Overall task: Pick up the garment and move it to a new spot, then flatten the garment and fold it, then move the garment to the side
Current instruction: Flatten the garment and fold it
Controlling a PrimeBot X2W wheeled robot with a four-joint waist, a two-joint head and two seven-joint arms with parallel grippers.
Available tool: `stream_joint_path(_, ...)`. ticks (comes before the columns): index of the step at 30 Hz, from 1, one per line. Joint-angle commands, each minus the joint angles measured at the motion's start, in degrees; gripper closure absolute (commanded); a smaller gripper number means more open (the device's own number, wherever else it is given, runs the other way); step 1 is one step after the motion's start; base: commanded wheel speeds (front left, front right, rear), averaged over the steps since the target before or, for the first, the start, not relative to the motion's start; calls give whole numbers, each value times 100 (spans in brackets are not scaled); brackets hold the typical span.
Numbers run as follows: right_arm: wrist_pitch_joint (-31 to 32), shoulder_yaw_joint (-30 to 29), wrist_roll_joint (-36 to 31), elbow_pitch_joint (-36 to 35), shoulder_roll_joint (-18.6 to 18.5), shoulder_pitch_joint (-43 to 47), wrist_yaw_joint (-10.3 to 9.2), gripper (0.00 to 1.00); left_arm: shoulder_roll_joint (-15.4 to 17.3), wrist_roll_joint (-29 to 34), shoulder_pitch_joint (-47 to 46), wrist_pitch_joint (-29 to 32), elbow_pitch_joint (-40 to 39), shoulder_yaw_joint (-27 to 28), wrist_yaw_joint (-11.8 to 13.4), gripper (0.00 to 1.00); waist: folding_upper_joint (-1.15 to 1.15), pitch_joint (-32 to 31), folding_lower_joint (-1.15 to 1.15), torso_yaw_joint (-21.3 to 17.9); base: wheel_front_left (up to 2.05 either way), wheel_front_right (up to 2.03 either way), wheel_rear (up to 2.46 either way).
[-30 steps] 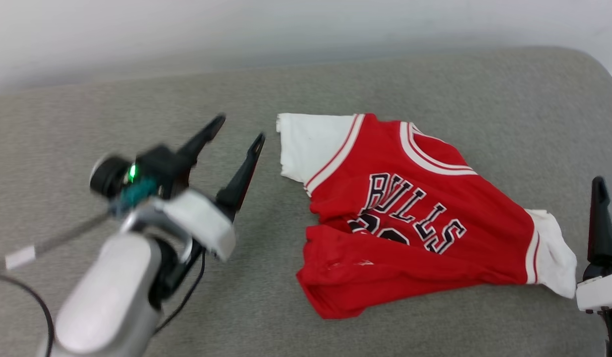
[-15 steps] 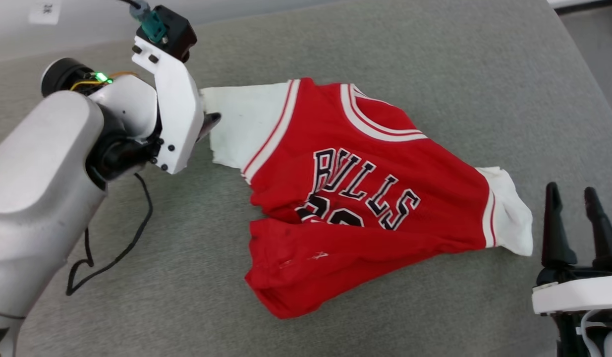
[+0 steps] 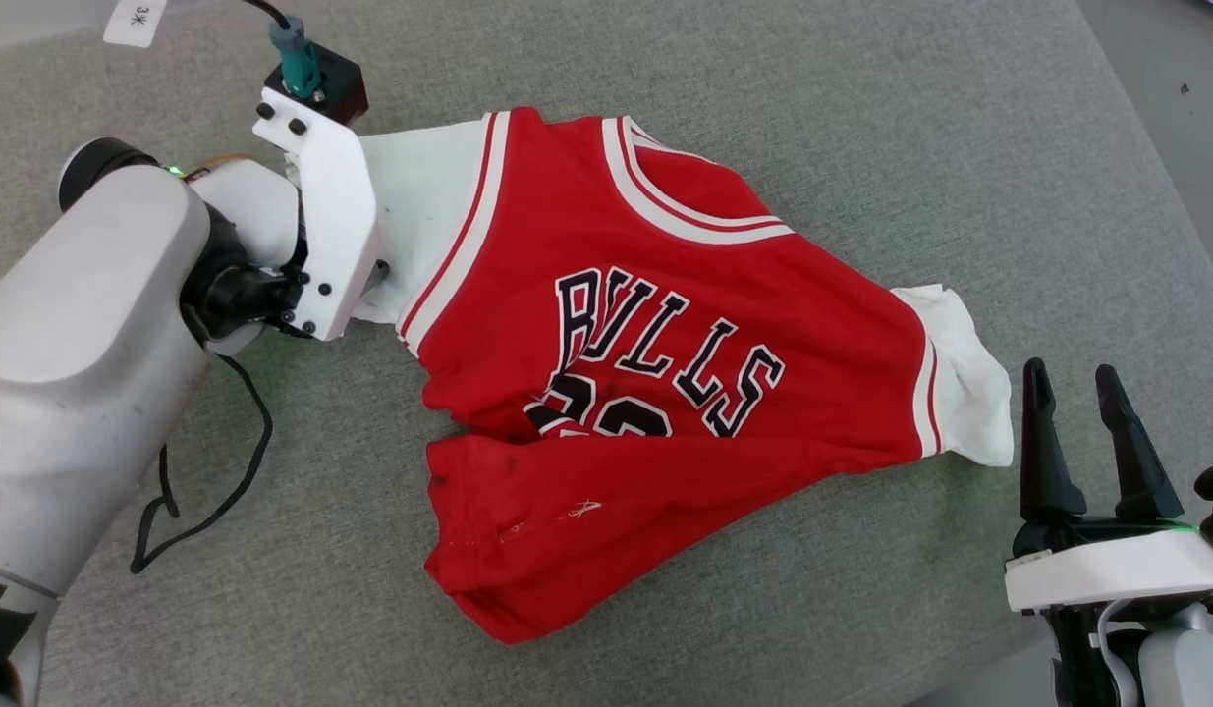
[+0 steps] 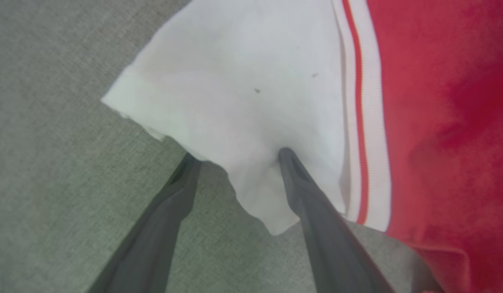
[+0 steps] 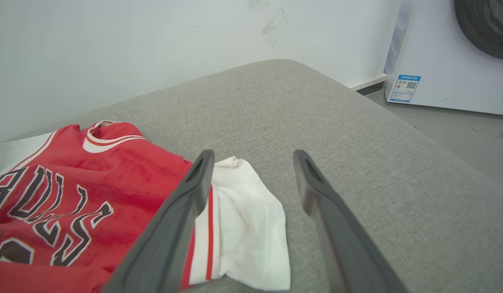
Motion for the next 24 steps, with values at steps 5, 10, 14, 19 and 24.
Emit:
stream_joint_path(5,-92,-27,-79,112,14,-144,-4,0,-22,-74,133,134,115,-270,-11,100,0,28,-1,35,0,0,0)
stream_joint_path(10,-50,-115,-221,137,15,-184,-4,0,55,-184,165,-422,124,-133,-3,100,0,-110,-1,225,0,0,0)
stream_joint_path(14,65,-268,-370,59,13,-110,-4,0,156,-290,249,-916,42,-59,-4,100,0,-350,-1,525,0,0,0)
stream_joint_path(19,306,-450,-586,-103,12,-11,-4,0,329,-436,531,-1538,-111,70,-4,100,0,-671,-1,1008,0,0,0)
stream_joint_path(24,553,-567,-730,-266,10,96,-4,0,526,-578,990,-2067,-418,175,-5,100,0,-1002,-1,1493,0,0,0)
